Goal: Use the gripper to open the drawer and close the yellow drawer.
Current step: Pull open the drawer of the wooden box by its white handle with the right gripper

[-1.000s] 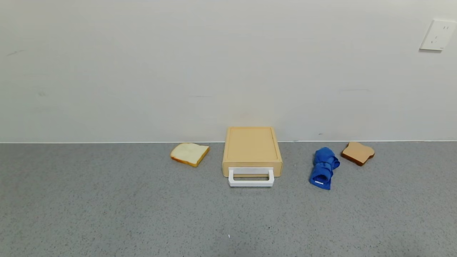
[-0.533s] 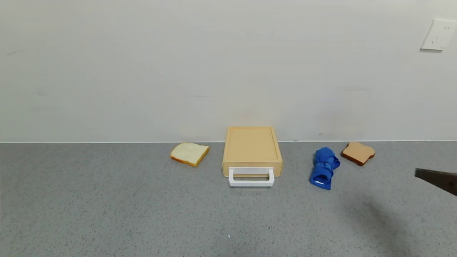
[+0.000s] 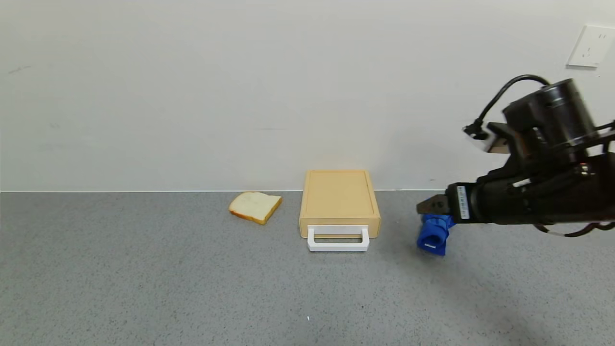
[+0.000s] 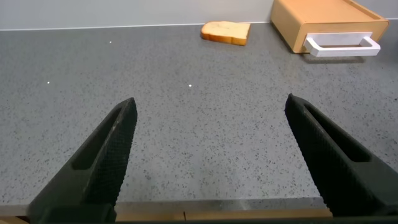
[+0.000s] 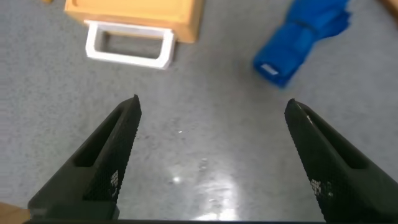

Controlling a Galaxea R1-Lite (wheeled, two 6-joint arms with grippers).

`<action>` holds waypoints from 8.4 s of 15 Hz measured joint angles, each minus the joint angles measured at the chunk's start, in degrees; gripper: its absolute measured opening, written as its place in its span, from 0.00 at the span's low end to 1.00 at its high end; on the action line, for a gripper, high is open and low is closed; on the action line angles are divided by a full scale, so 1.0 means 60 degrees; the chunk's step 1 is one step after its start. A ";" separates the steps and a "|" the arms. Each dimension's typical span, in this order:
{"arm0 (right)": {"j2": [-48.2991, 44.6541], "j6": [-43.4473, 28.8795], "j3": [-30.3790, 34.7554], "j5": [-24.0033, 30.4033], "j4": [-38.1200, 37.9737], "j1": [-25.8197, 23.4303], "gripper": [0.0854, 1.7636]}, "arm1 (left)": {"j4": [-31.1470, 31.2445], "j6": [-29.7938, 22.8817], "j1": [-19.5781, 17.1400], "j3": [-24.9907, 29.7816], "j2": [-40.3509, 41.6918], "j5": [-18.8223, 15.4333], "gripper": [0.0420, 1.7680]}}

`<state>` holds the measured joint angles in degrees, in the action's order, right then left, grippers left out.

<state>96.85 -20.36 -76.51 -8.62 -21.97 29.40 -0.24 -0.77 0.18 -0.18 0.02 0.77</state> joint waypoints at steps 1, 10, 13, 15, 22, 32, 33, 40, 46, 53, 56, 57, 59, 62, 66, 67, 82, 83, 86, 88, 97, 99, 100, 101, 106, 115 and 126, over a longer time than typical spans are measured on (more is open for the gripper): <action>0.0510 -0.0221 -0.0433 -0.0024 -0.0293 0.0323 0.96 | 0.0000 0.0000 0.0000 0.0000 0.0000 -0.0004 0.97; 0.3060 0.3787 -0.2312 0.2505 -0.0136 0.1180 0.96 | 0.0004 0.0004 0.0000 0.0000 0.0000 -0.0004 0.97; 0.3606 0.5386 -0.2739 0.3797 -0.0106 0.1030 0.96 | 0.0000 0.0000 0.0000 0.0000 0.0000 0.0000 0.97; 0.4035 0.5992 -0.3037 0.4527 -0.0100 0.0965 0.96 | 0.0000 0.0004 0.0000 0.0000 0.0000 -0.0004 0.97; 0.5595 0.6680 -0.4750 0.5553 -0.0114 0.0851 0.96 | 0.0000 0.0000 0.0000 0.0000 0.0000 0.0000 0.97; 0.7199 0.6719 -0.6018 0.6112 0.0374 0.0841 0.96 | 0.0000 0.0000 0.0000 0.0000 0.0000 -0.0004 0.97; 0.7278 0.6713 -0.6020 0.6107 0.0429 0.0823 0.96 | 0.0000 0.0004 0.0000 0.0000 0.0000 -0.0004 0.97; 0.7654 0.6713 -0.6028 0.6079 0.0778 0.0794 0.96 | 0.0000 0.0000 0.0000 0.0000 0.0000 -0.0004 0.97; 0.7774 0.6644 -0.6028 0.6067 0.0768 0.0801 0.97 | 0.0000 0.0000 0.0000 0.0000 0.0000 -0.0004 0.97; 0.7774 0.6516 -0.6006 0.6093 0.0124 0.0924 0.97 | 0.0004 0.0000 0.0000 0.0000 0.0000 -0.0004 0.97; 0.7700 0.6524 -0.5988 0.6112 -0.0278 0.0973 0.97 | 0.0000 0.0004 0.0000 0.0000 0.0000 0.0000 0.97; 0.7676 0.6526 -0.5973 0.6116 -0.0408 0.0979 0.97 | 0.0004 0.0000 0.0000 0.0000 0.0000 -0.0004 0.97; 0.7621 0.6544 -0.5937 0.6107 -0.0715 0.1034 0.97 | 0.0000 0.0000 0.0000 0.0000 0.0000 -0.0004 0.97; 0.7520 0.6544 -0.5703 0.6079 -0.0904 0.1144 0.97 | 0.0000 0.0000 0.0000 0.0000 0.0000 -0.0004 0.97; 0.7259 0.6552 -0.5086 0.6049 -0.0863 0.1274 0.97 | 0.0004 0.0004 0.0000 0.0000 0.0000 0.0000 0.97; 0.7184 0.6552 -0.4911 0.6049 -0.0863 0.1304 0.97 | 0.0004 0.0004 0.0000 0.0000 0.0000 -0.0004 0.97; 0.6164 0.5624 -0.3001 0.6067 -0.0947 0.2011 0.97 | 0.0000 0.0000 0.0000 0.0000 0.0000 -0.0004 0.97; 0.6146 0.5492 -0.2991 0.6067 -0.0933 0.2022 0.97 | 0.0000 0.0004 0.0000 0.0000 0.0000 -0.0004 0.97; 0.6069 0.5096 -0.2905 0.6042 -0.0868 0.2058 0.97 | 0.0004 0.0000 0.0000 0.0000 0.0000 -0.0004 0.97; 0.6040 0.4815 -0.2887 0.6038 -0.0803 0.2109 0.97 | 0.0004 0.0000 0.0000 0.0000 0.0000 -0.0004 0.97; 0.5949 0.3576 -0.2871 0.5482 -0.0372 0.2509 0.97 | 0.0004 0.0000 0.0000 0.0000 0.0000 0.0000 0.97; 0.5945 0.3515 -0.2840 0.5478 -0.0366 0.2542 0.97 | 0.0000 0.0004 0.0000 0.0000 0.0000 0.0000 0.97; 0.5941 0.3507 -0.2822 0.5470 -0.0368 0.2540 0.97 | 0.0000 0.0004 0.0000 0.0000 0.0000 0.0000 0.97; 0.5923 0.3466 -0.2779 0.5465 -0.0354 0.2558 0.97 | 0.0004 0.0000 0.0000 0.0000 0.0000 -0.0004 0.97; 0.5776 0.3393 -0.2495 0.5447 -0.0335 0.2627 0.97 | 0.0004 0.0000 0.0000 0.0000 0.0000 0.0000 0.97; 0.5646 0.2954 -0.2032 0.5226 0.0018 0.2808 0.97 | 0.0004 0.0000 0.0000 0.0000 0.0000 0.0000 0.97; 0.5146 0.2940 -0.1967 0.5083 0.0171 0.2802 0.97 | 0.0000 0.0004 0.0000 0.0000 0.0000 -0.0004 0.97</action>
<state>127.73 -2.72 -88.31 21.88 -20.94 46.21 -0.24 -0.74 0.18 -0.18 0.02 0.74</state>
